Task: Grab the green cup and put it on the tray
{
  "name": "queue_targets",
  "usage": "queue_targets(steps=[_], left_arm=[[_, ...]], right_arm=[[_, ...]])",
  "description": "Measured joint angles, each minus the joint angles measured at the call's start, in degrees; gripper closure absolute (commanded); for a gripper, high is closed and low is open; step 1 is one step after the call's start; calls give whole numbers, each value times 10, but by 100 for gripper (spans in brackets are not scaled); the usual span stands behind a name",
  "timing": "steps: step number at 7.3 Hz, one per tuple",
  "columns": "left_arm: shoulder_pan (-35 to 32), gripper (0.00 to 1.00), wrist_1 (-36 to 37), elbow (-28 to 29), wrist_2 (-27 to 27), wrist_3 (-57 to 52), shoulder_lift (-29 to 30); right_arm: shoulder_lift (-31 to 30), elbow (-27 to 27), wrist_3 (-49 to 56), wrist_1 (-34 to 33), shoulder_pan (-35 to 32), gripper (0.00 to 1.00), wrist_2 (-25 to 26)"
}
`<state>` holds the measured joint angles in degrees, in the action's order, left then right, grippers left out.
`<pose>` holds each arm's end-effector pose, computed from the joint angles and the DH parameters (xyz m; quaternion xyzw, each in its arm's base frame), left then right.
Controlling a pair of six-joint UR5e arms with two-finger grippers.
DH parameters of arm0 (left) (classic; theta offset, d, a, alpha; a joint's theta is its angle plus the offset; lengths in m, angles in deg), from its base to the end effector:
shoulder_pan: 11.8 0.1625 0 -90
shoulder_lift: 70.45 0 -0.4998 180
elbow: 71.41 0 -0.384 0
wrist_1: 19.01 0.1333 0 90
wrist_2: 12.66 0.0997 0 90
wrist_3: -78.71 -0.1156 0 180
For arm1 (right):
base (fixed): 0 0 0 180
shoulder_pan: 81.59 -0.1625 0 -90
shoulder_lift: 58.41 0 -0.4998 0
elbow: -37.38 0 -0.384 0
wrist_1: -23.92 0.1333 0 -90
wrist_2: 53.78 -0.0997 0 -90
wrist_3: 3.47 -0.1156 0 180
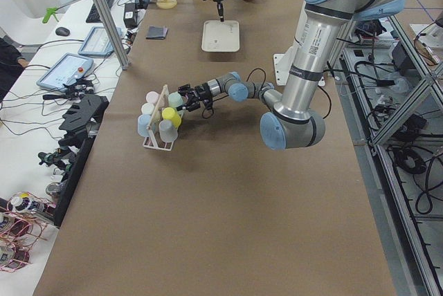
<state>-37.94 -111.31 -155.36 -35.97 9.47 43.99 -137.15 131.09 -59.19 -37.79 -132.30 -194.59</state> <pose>0.5055 -0.5148 0.5039 0.1245 -0.5472 0.7146 0.4176 -0.3406 -0.4853 0.5384 -0.0691 -0.5149 -0.0365 0.8537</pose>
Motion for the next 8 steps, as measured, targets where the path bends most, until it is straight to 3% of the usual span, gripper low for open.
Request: queue_targets(steps=[2,6,8], left_arm=[[-1,86,-7,-2,0,-1,-1],[-3,86,-35,-3,28,-1,-13],[-2,86,-38,-8,46,-6,-18]], right_arm=[[71,-1,-42,-47,31,100,36],[155,-10,-134,-68,104,100,124],[187,-26,-157,-69,122,100,144]])
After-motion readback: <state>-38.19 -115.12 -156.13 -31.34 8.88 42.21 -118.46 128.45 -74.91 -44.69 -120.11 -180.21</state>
